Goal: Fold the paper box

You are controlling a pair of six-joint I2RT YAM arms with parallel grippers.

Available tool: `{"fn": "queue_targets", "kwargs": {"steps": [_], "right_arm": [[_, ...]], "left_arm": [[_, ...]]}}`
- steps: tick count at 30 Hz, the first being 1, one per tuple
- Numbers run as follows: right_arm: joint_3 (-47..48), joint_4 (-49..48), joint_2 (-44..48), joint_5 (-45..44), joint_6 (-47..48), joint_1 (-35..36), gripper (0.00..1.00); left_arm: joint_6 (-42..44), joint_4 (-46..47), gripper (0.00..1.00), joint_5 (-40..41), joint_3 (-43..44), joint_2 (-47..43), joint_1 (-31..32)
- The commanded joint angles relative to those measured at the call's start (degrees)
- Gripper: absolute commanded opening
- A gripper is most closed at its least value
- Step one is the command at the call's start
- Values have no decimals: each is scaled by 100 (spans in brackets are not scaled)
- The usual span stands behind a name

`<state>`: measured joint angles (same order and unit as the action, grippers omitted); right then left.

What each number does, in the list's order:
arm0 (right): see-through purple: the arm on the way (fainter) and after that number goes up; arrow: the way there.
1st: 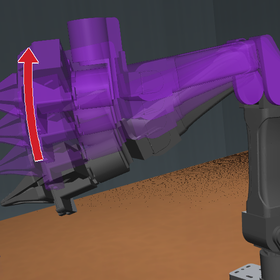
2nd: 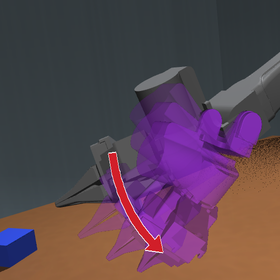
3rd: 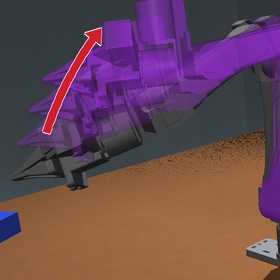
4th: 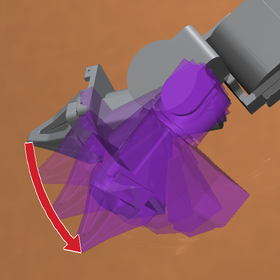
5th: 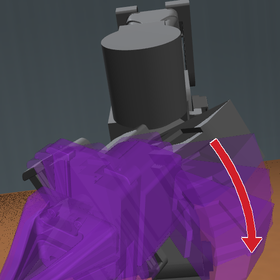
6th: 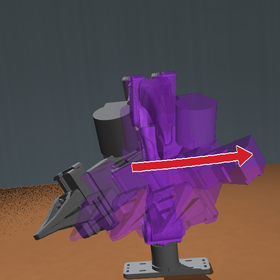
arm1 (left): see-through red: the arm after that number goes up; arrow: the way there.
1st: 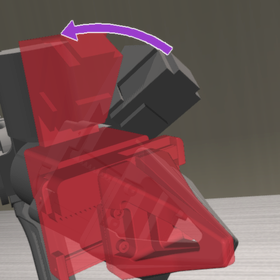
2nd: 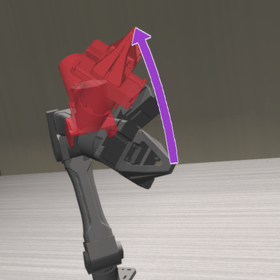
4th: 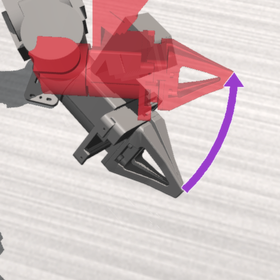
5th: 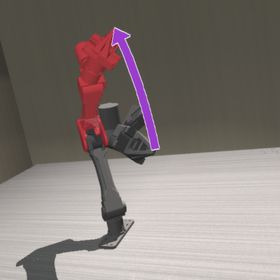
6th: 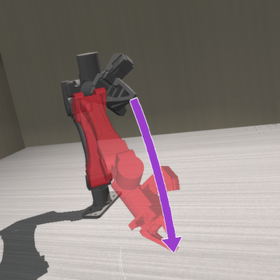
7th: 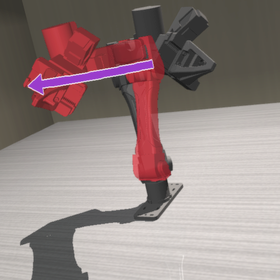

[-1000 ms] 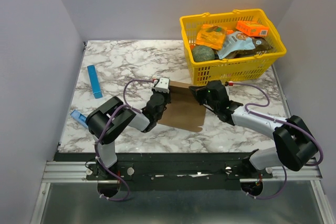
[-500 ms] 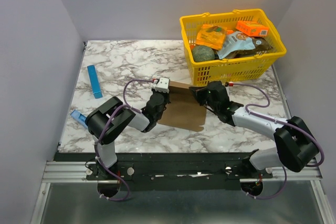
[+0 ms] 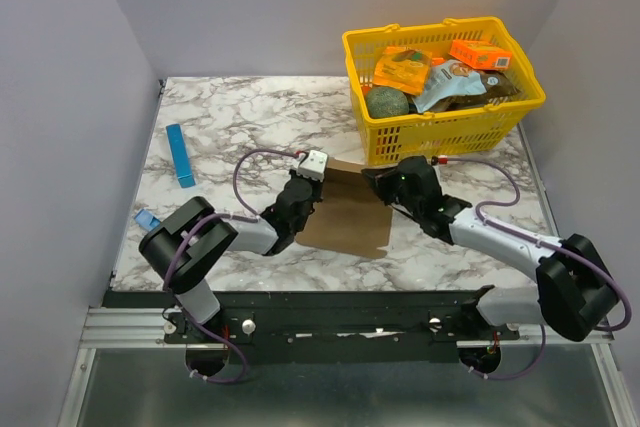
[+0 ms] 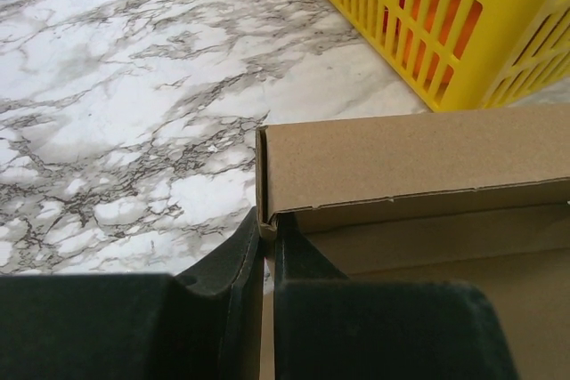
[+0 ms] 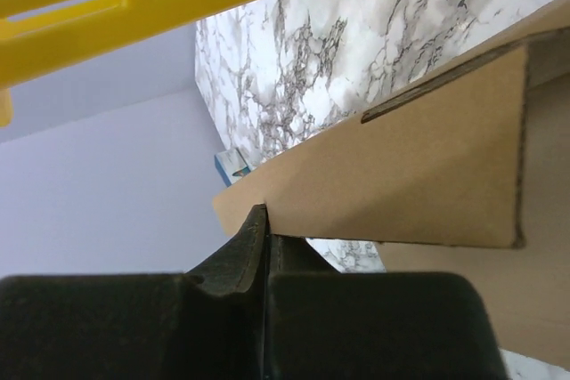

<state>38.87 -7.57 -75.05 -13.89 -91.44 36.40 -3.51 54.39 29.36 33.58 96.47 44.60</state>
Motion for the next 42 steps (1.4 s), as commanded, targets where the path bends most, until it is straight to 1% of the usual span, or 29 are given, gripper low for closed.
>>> {"fn": "queue_targets", "kwargs": {"steps": [1,2,3,4,6,7,8,9,10,12,13,15,16,17,19,20,21,23,24,25,26,28,29,31,34,40,42], "right_arm": [[-292,1003,490,-193,915,25,39],[-319,1064,613,-176,1030,25,49],[-371,1091,910,-149,1162,25,56],[-424,1109,1078,-97,1451,25,64],[-529,1170,1438,-61,1707,60,69],[-660,1223,1814,17,1891,60,72],[-723,1284,2027,70,2058,60,73],[-793,1276,2229,132,2269,60,73],[-881,1276,2640,271,2610,69,74],[-917,1302,3029,421,3016,69,75],[-908,1302,3170,553,3566,69,75],[-610,1564,3400,624,4271,69,76],[-452,1723,3409,616,5032,69,77],[-155,2037,3287,555,5370,69,77],[146,2277,3076,554,6082,69,77],[269,2408,2953,615,6642,77,77],[479,2444,2700,729,6900,69,77],[691,2497,2435,1290,7540,69,77],[805,2593,2164,1353,7683,69,75],[989,2655,2074,1336,7798,69,75],[1043,2682,1977,1354,8138,77,75],[1253,2760,1688,1362,8386,77,76],[1367,3048,1573,1598,8666,69,76],[1474,3201,1354,1870,8713,69,75],[1386,3105,1230,2170,8678,69,75],[1518,3008,659,2917,8476,60,75],[1474,2937,518,2962,8432,86,75]], "left_arm": [[219,-1245,0,131,86,-505,-100],[202,-1438,0,26,113,-576,-101],[158,-1849,0,-53,139,-646,-109],[131,-2036,0,-149,201,-768,-109],[114,-2492,0,-316,262,-848,-118],[122,-2590,0,-378,280,-927,-118],[79,-2687,0,-483,289,-945,-144],[35,-2932,0,-754,307,-980,-162],[-9,-3039,0,-922,333,-1050,-249],[-114,-3206,0,-1361,307,-1121,-346],[-150,-3259,0,-1798,289,-1173,-425],[-142,-3417,0,-2144,272,-1226,-557],[-98,-3470,0,-2363,263,-1253,-566],[-54,-3488,0,-2478,237,-1279,-592],[87,-3401,0,-2803,132,-1332,-610],[122,-3357,0,-3092,96,-1341,-628],[183,-3278,0,-3243,61,-1350,-645],[316,-3163,0,-3637,-62,-1385,-654],[324,-3015,0,-3692,-115,-1402,-646],[490,-2987,0,-3771,-185,-1446,-645],[535,-2987,0,-3867,-212,-1464,-645],[527,-2821,0,-3982,-343,-1534,-645],[535,-2785,0,-3991,-387,-1560,-645],[535,-2750,0,-3965,-449,-1613,-645],[588,-2715,0,-3895,-476,-1613,-645],[597,-2767,0,-3719,-405,-1490,-593],[588,-2767,0,-3605,-414,-1499,-575]]}}
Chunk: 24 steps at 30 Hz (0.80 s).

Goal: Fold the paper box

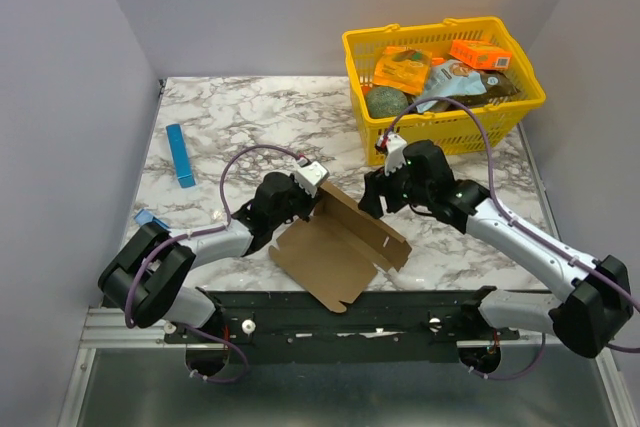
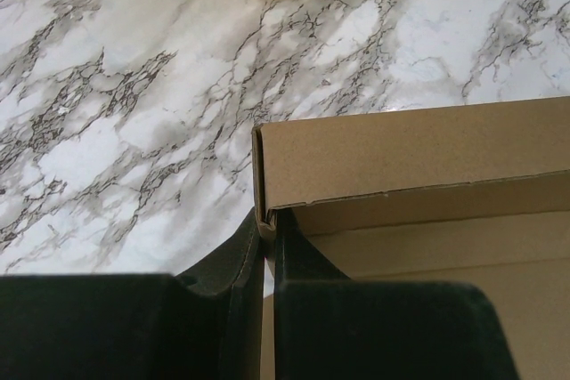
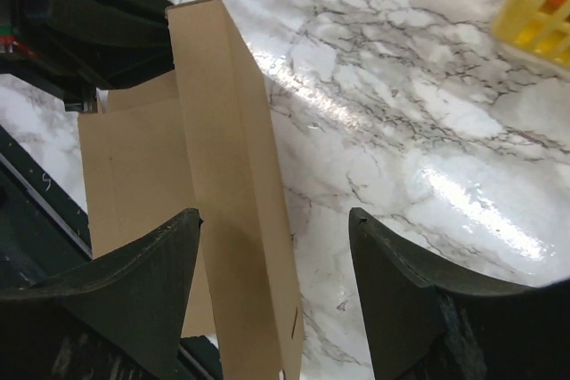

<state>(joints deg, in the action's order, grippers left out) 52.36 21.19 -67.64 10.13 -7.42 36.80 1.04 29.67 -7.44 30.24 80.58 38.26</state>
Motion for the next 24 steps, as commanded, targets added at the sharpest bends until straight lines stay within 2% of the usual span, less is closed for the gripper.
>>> {"fn": "queue_targets", "kwargs": {"steps": [1,9,13,16,21,24], "right_arm": [[99,52,-241,586,21,47,75],[-6,-71,-496,771,-49,126,75],[143,60,-812,325,-49,336,72],[231,140,-970,-211,-31,574,62],[222,105,-988,-582,-75,680,44],[213,113,-988,-652,-40,680,37]], "left_arm": [[107,-278,0,111,-97,90,50],[81,-111,0,313,-211,-24,76],[37,-49,0,357,-255,-51,76],[2,-32,0,384,-255,-24,76],[-60,-58,1,445,-247,-33,76],[-77,-67,18,586,-273,-59,76]]}}
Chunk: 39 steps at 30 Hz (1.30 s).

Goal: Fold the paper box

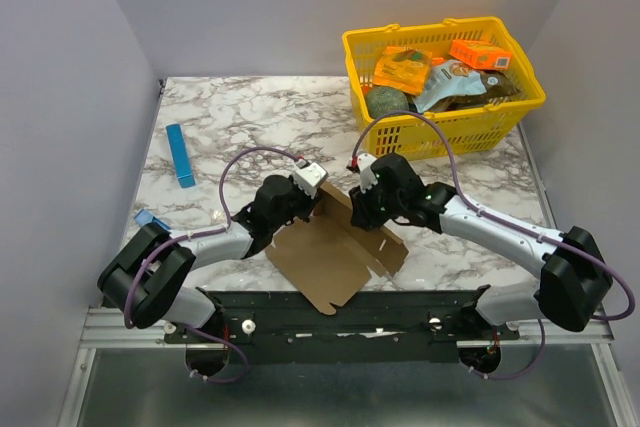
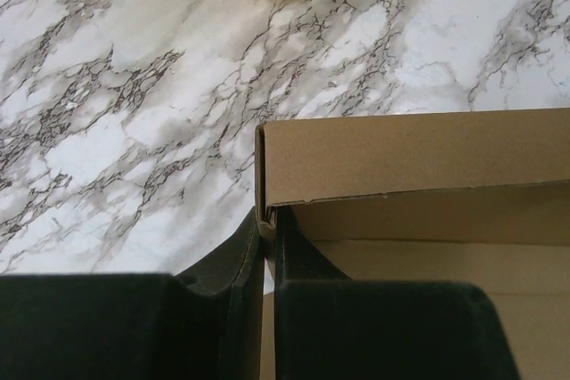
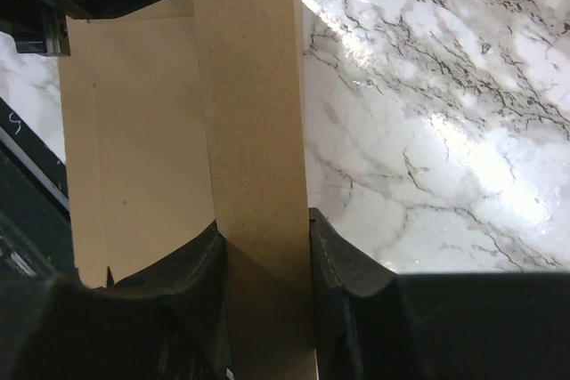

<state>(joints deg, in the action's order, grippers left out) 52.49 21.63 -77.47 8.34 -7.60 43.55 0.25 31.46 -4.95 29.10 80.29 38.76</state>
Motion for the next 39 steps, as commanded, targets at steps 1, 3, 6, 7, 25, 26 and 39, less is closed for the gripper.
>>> {"fn": "queue_targets", "kwargs": {"steps": [1,3,6,7,25,26,39], "right_arm": [[200,70,-13,-482,-14,4,36],[200,70,-22,-552,4,4,35],[209,78,-22,-623,21,4,33],[209,96,-14,-649,30,4,33],[183,8,145,-517,215,4,31],[183,-1,162,-517,232,4,31],[165,-1,136,-667,267,4,29]], "left_arm": [[1,-246,27,372,-177,-57,17],[-8,-289,35,451,-194,-75,9],[-174,-308,51,451,-221,-101,-35],[-183,-316,56,434,-229,-119,-44],[79,422,40,-181,-80,302,-176],[98,466,35,-234,-28,329,-176],[-192,958,27,-849,113,602,-115]]}}
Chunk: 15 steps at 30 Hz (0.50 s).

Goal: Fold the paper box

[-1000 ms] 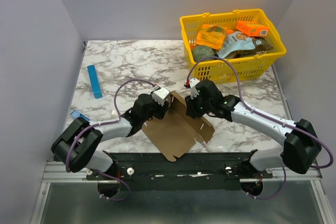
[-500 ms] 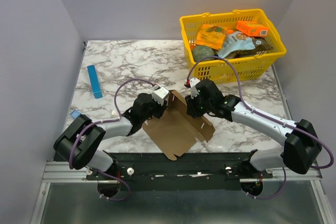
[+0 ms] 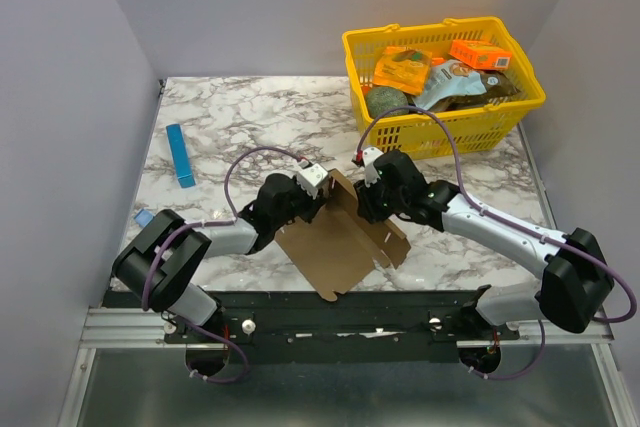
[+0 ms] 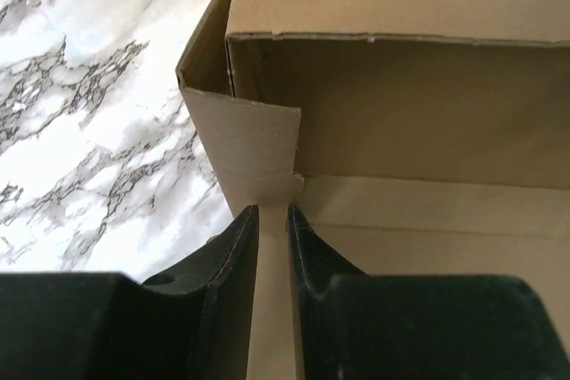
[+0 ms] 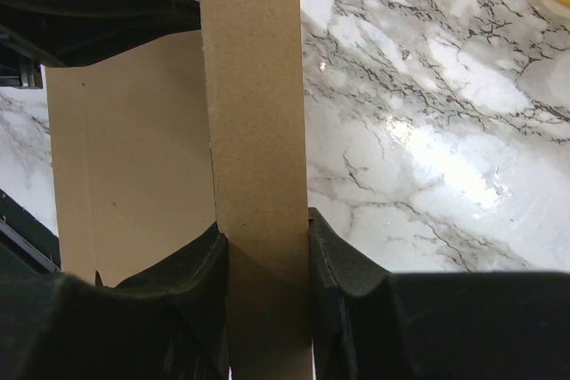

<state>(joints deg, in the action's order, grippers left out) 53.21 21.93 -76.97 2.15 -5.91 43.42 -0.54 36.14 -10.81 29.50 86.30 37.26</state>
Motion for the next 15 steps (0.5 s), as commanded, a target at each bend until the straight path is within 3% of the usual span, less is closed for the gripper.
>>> {"fn": "queue_targets", "kwargs": {"steps": [1,9,15], "right_arm": [[93,-31,42,-74,108,17,28],[93,-40,-2,-180,81,26,25],[128,-31,-90,-382,292,26,19]], "left_arm": [[-140,525,27,-290,100,62,36],[-306,763,25,-545,337,431,62],[-386,808,27,-431,171,177,28]]}}
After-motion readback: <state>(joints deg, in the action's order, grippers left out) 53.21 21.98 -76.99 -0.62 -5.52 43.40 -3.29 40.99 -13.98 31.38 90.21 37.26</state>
